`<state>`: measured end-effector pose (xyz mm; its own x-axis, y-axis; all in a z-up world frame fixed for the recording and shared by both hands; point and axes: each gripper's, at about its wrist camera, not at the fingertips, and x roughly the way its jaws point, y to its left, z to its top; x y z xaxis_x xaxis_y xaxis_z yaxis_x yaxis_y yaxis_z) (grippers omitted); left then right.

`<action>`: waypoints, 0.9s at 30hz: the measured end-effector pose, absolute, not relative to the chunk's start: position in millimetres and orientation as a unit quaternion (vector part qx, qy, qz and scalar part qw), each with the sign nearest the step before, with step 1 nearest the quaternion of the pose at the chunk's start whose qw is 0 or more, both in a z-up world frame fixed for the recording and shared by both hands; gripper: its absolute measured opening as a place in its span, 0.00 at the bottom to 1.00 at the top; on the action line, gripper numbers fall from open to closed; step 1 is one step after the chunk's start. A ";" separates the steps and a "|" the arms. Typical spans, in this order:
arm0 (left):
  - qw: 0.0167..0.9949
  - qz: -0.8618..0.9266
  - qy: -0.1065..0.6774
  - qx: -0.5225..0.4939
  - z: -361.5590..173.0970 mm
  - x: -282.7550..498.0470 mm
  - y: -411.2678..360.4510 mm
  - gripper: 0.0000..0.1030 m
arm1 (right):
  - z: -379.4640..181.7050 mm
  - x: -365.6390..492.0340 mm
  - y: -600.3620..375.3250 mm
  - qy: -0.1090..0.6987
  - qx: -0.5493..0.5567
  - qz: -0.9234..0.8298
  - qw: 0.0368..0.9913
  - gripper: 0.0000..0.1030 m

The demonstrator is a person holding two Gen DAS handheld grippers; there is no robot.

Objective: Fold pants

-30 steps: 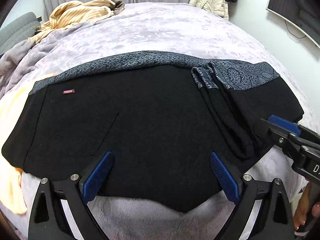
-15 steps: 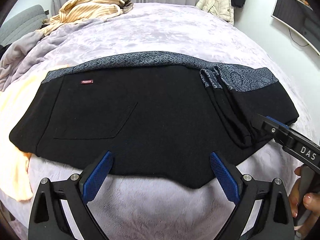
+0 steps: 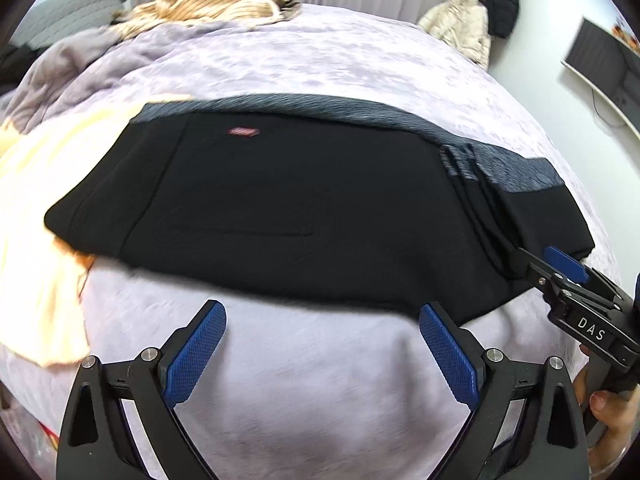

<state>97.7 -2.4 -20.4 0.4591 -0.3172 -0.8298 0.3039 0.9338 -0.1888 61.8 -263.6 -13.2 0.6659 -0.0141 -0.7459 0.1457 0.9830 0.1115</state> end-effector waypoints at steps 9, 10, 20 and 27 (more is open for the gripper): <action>0.862 -0.206 0.448 -0.117 -5.8 115.2 72.1 0.95 | -14.8 60.6 -261.3 0.409 0.072 -0.050 0.908 0.76; 0.860 -0.206 0.447 -0.134 -5.9 119.9 81.5 0.95 | -14.9 60.5 -261.3 0.409 0.072 -0.050 0.908 0.76; 0.810 -0.209 0.471 -0.280 -42.2 152.2 123.8 0.95 | -16.1 62.8 -260.3 0.415 0.062 -0.054 0.906 0.77; 0.798 -0.217 0.469 -0.310 -48.3 174.7 122.0 0.96 | -16.7 62.8 -260.0 0.417 0.060 -0.056 0.905 0.78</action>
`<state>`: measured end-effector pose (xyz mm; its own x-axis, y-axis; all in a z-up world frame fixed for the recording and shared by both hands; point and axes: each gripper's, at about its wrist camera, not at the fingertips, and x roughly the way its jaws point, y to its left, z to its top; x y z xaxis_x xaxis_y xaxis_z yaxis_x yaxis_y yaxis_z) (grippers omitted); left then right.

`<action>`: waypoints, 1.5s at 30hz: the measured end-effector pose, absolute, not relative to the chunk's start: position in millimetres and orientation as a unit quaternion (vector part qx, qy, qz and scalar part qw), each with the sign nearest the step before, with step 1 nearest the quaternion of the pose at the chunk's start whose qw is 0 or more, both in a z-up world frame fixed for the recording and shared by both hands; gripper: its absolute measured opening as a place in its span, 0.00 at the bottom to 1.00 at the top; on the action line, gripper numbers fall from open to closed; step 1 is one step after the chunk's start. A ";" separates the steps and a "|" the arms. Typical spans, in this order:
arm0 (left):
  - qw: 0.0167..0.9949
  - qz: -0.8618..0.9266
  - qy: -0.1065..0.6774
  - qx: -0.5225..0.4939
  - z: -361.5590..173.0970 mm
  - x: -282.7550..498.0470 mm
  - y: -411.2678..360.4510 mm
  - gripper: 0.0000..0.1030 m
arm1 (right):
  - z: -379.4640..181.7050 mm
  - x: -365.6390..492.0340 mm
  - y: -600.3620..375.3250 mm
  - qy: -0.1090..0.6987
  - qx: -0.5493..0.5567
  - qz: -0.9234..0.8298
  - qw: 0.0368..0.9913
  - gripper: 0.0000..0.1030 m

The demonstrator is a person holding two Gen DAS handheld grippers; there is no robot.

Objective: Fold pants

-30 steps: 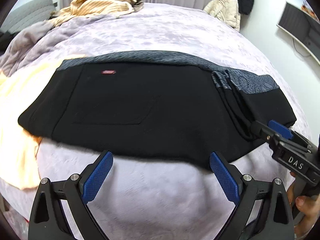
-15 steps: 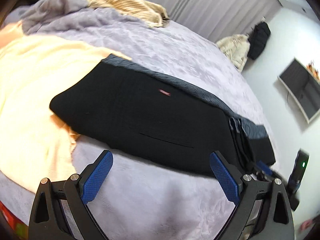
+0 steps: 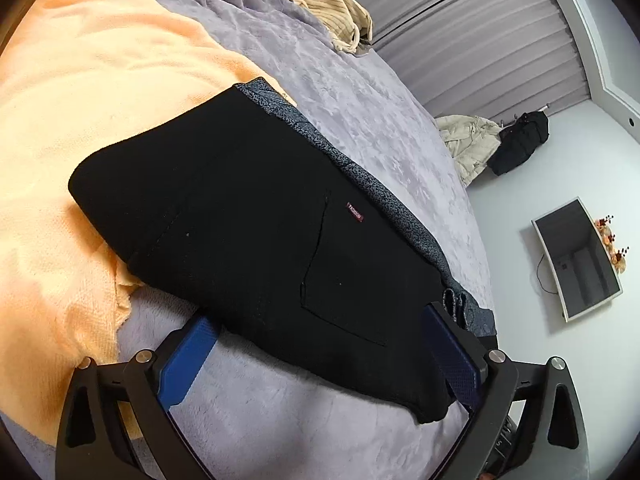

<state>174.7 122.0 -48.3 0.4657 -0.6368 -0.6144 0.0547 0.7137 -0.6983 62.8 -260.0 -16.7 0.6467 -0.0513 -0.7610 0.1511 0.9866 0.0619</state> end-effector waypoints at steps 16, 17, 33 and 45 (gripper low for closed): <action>0.898 -0.138 0.399 -0.125 -9.4 170.3 54.6 0.91 | -20.2 63.9 -251.8 0.419 0.022 -0.064 0.905 0.82; 0.890 -0.136 0.411 -0.146 -15.9 176.3 59.0 0.91 | -19.6 64.0 -251.9 0.420 0.023 -0.064 0.905 0.82; 0.865 -0.095 0.468 -0.158 -55.7 199.0 53.0 0.91 | 53.5 75.0 -255.7 0.416 0.079 0.013 0.906 0.82; 0.852 -0.119 0.470 -0.199 -59.0 202.4 70.9 0.91 | 55.1 111.7 -208.5 0.452 0.064 0.070 0.887 0.82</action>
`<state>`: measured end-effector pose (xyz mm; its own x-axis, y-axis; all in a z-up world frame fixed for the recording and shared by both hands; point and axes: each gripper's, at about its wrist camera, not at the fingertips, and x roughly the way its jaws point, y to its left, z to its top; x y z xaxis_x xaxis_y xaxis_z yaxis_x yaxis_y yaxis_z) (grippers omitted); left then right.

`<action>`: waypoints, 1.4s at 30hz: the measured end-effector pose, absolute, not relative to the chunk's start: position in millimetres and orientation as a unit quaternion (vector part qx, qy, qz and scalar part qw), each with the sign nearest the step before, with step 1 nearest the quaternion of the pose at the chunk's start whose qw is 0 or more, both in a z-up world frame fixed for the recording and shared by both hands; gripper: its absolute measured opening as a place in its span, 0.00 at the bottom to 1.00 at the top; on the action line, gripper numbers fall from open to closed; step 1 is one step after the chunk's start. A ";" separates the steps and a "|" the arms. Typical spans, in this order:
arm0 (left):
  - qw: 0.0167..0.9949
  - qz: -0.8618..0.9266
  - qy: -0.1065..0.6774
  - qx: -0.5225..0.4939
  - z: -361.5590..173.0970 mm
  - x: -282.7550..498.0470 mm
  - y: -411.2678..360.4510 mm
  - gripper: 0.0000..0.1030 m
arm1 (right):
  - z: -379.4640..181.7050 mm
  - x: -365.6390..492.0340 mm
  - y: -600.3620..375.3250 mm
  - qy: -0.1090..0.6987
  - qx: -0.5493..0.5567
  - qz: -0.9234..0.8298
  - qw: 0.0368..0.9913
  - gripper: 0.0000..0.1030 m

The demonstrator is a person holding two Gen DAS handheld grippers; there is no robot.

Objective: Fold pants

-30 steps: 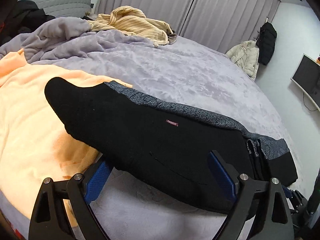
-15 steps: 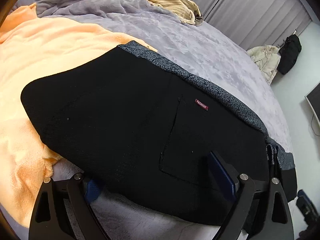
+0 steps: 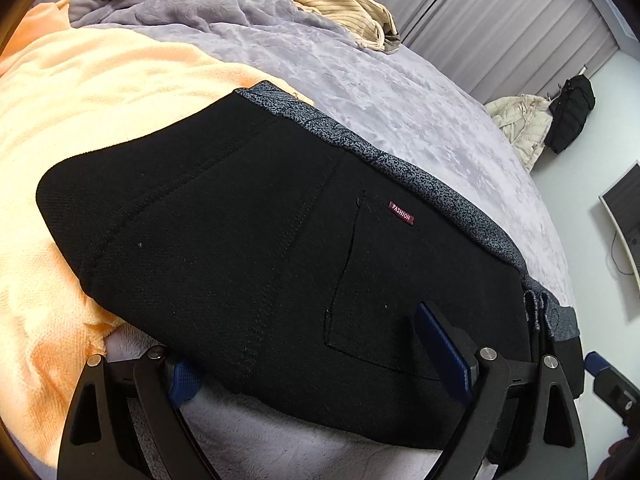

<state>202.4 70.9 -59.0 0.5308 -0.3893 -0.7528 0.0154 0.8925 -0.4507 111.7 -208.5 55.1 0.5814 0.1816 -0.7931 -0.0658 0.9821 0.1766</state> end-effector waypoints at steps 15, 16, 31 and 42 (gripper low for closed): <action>0.932 -0.014 0.331 0.148 -42.0 158.1 4.5 0.45 | 89.8 145.5 -173.6 0.466 0.053 0.141 0.872 0.81; 0.931 -0.009 0.326 0.165 -44.9 156.3 1.0 0.45 | 95.6 149.7 -167.7 0.467 0.049 0.152 0.870 0.81; 0.930 0.003 0.314 0.192 -47.1 158.3 -8.6 0.46 | 78.3 244.0 47.4 0.573 -0.191 0.288 0.744 0.81; 0.936 -0.021 0.294 0.192 -30.2 151.3 -11.7 0.46 | 76.6 255.0 35.4 0.575 -0.192 0.278 0.745 0.17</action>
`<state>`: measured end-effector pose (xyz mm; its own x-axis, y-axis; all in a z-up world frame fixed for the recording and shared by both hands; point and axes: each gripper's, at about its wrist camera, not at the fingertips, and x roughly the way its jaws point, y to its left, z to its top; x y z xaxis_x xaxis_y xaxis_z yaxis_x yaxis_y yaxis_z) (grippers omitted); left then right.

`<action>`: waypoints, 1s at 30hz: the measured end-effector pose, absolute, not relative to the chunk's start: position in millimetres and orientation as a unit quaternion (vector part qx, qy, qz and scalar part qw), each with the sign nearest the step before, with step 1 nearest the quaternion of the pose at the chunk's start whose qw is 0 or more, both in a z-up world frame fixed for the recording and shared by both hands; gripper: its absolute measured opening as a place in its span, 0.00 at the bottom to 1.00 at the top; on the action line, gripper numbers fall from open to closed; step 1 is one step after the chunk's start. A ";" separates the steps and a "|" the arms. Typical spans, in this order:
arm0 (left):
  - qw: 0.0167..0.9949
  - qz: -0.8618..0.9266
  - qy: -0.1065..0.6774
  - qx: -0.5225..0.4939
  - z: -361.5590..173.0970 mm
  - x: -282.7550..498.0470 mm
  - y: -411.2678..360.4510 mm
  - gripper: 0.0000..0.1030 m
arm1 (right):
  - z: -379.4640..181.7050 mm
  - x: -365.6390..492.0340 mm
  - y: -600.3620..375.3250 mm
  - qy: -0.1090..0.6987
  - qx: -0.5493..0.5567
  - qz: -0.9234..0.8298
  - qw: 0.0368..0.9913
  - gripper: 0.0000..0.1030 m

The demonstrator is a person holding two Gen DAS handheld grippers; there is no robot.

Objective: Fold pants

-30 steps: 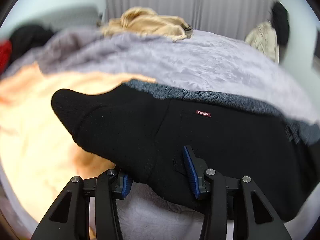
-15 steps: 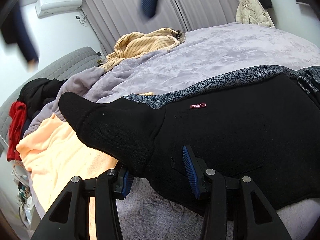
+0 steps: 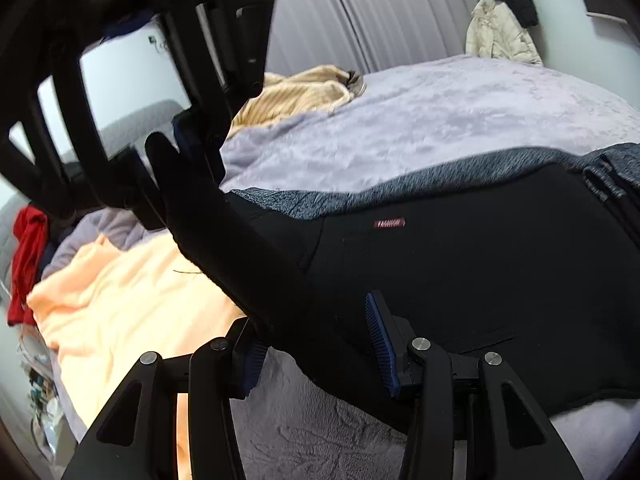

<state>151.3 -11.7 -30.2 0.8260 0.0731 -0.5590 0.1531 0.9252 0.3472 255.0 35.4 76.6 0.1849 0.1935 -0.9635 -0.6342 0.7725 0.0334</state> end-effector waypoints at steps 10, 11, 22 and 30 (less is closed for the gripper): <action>0.951 -0.105 0.240 0.162 47.0 117.8 -48.5 0.46 | 153.5 223.9 -114.0 0.502 0.054 0.325 0.800 0.16; 0.952 -0.114 0.233 0.164 55.1 113.9 -55.8 0.46 | 158.8 216.3 -130.7 0.488 0.070 0.329 0.805 0.16; 0.923 -0.233 0.199 0.230 82.0 49.9 -206.3 0.46 | 169.7 113.2 -325.3 0.378 0.205 0.272 0.861 0.16; 0.874 -0.293 0.239 0.306 26.9 22.0 -308.8 0.46 | 84.6 71.4 -452.5 0.368 0.316 0.183 0.855 0.16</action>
